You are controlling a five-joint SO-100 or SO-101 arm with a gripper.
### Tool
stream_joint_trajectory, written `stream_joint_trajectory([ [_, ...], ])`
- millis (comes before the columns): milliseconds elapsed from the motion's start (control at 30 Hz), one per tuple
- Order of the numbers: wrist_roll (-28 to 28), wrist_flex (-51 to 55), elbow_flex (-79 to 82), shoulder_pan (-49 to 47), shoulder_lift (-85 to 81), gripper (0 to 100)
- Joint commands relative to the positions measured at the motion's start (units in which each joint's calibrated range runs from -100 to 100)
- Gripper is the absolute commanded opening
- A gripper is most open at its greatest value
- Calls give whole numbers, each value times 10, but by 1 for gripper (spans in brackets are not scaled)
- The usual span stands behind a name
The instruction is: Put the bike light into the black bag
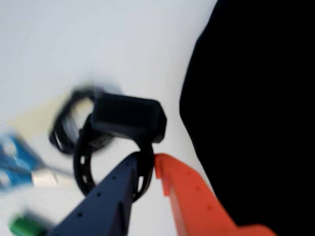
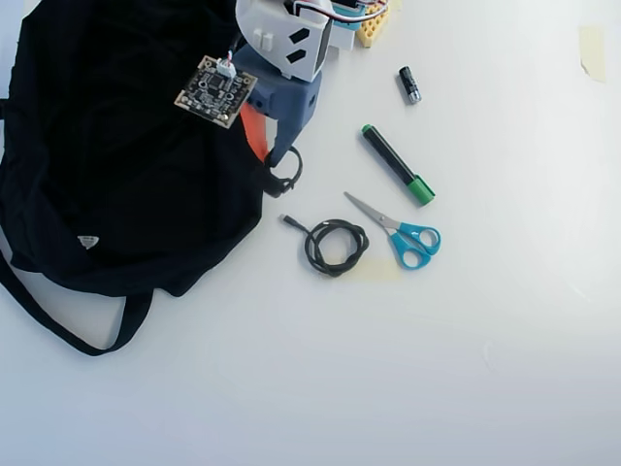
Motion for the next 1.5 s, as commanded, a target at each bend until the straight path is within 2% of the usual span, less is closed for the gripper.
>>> stream_joint_trajectory([
  [0,-14,-31,-27,37,-29,2],
  [200,-55,-37,-29,90,-29,2],
  [533,-50,-37,-20,185,-16,2],
  [800,-38,-130,37,332,-15,2],
  [1000,-38,-267,244,461,-15,2],
  [1167,-38,-324,261,465,98,3],
  [1200,-38,-323,263,465,100,4],
  [1300,-38,-310,270,460,87,28],
  [1333,-38,-298,265,453,86,32],
  [1400,-29,-274,260,424,56,34],
  [1467,-29,-249,263,385,-51,34],
])
